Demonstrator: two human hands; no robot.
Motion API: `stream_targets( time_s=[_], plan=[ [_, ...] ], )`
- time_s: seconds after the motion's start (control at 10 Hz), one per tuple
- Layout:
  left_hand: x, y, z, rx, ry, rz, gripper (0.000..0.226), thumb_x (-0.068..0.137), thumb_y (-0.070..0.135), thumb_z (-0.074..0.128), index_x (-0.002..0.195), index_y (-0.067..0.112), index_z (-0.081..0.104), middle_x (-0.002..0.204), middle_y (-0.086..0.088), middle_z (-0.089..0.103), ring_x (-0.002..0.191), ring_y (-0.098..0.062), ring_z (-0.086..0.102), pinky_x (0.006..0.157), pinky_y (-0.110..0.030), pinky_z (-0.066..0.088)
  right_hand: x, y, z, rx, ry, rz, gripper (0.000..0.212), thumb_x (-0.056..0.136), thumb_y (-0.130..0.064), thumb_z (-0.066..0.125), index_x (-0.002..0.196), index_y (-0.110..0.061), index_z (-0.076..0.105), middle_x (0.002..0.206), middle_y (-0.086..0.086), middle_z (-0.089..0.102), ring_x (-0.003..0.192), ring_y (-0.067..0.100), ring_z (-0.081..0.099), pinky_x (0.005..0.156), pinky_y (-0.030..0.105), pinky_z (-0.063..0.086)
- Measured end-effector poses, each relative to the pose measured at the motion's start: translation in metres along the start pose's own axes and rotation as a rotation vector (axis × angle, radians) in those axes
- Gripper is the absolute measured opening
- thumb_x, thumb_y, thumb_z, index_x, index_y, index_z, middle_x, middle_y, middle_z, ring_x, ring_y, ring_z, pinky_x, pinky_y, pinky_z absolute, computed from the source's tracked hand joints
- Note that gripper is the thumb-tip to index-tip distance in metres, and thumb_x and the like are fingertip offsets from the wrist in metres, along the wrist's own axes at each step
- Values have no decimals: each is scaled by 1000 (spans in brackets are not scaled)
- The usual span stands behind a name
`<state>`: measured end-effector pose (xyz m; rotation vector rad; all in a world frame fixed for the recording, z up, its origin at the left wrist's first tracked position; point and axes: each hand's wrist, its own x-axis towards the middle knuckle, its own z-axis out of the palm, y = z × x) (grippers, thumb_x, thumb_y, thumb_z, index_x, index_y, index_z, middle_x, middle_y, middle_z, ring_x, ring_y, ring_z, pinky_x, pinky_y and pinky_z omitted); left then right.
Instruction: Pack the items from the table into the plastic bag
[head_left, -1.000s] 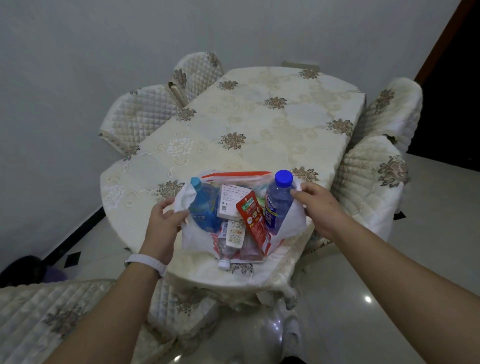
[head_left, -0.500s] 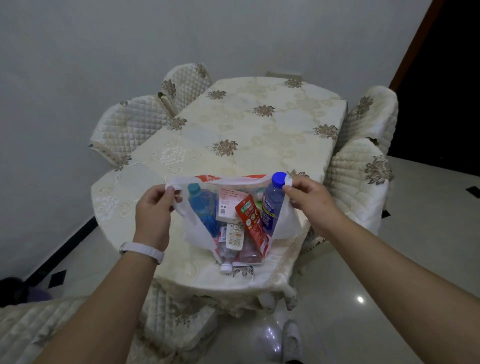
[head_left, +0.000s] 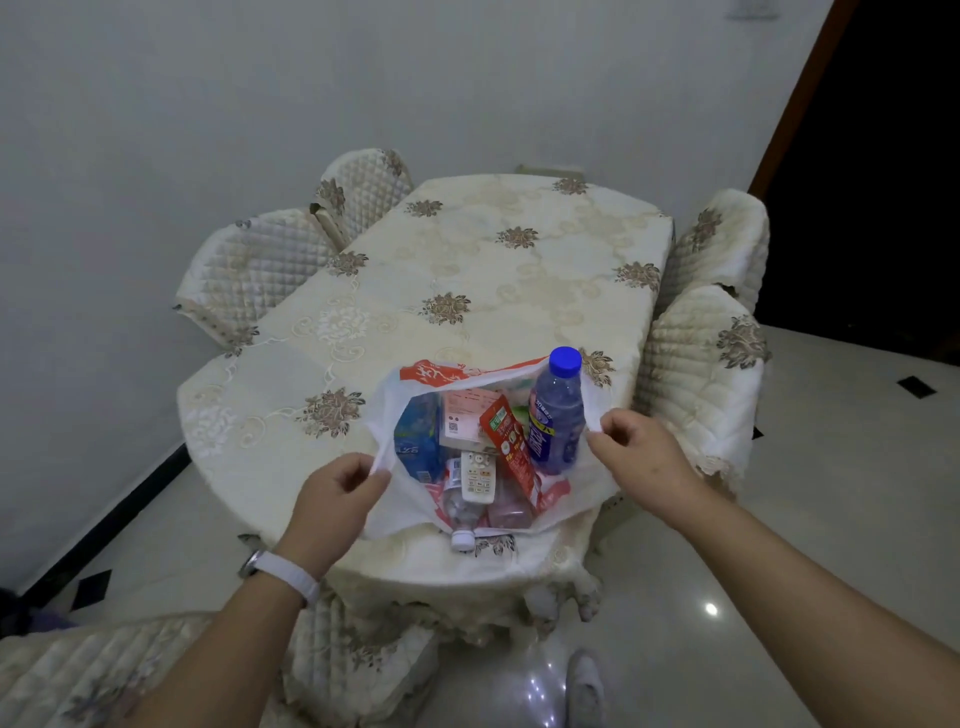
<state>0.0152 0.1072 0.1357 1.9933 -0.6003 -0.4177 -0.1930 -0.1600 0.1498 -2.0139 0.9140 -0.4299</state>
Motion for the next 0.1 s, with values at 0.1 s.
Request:
stream_targets(
  time_s=[0.1],
  plan=[
    [-8,8,3,85,61,56,15,88,20,66,89,35,64,83,10,66,76,-8,59,64,-28,44,-13,-5,4,-148,59,-17,24,89,-27,59,71,-16,48,64,-2,49,61,18,45,56,32,34]
  ],
)
